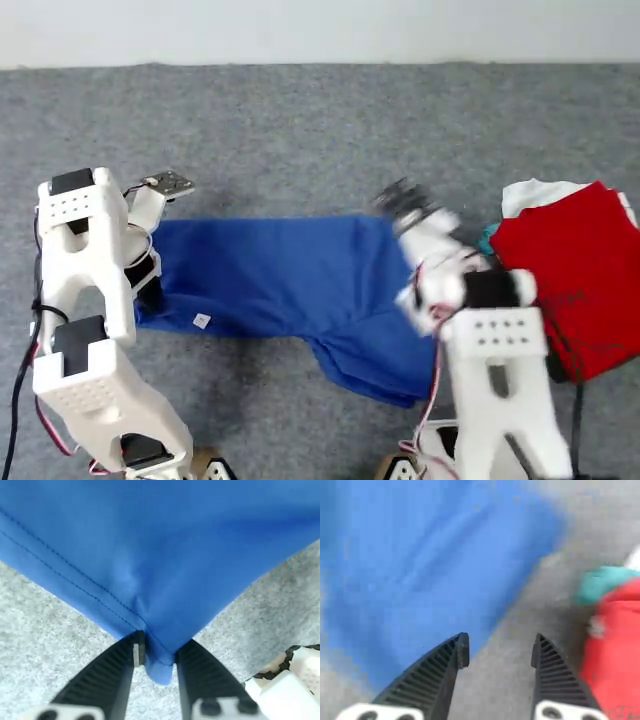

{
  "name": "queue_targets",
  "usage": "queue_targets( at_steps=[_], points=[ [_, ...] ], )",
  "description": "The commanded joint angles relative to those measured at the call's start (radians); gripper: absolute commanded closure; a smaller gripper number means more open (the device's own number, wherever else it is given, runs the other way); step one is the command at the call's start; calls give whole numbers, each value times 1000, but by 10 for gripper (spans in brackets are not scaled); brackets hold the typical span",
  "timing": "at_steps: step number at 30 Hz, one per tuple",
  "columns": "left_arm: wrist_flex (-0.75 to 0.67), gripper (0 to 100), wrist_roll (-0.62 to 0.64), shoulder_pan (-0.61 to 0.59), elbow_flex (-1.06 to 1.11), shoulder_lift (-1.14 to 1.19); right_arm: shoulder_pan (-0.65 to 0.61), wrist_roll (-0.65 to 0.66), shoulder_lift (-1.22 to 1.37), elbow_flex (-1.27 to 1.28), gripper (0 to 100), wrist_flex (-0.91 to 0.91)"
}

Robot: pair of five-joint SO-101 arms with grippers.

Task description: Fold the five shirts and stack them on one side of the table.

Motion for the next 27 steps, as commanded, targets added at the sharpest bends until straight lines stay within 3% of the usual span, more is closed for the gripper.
queue_targets(
  at_steps=[1,10,15,19,24,27],
  points=[
    [17,906,-17,-5,-24,-5,21,-91,177,-81,786,-134],
    [17,906,-17,-5,-22,-5,-90,-164,734,-517,788,-145],
    [-12,906,-17,-5,39,-3,-74,-164,960,-683,789,-145],
    [-98,906,-17,-5,128,-5,-45,-160,1082,-784,789,-128],
    [-137,906,-17,-5,157,-5,-82,-155,1170,-888,790,19],
    [-137,906,-17,-5,157,-5,-108,-86,1198,-911,797,73]
  ],
)
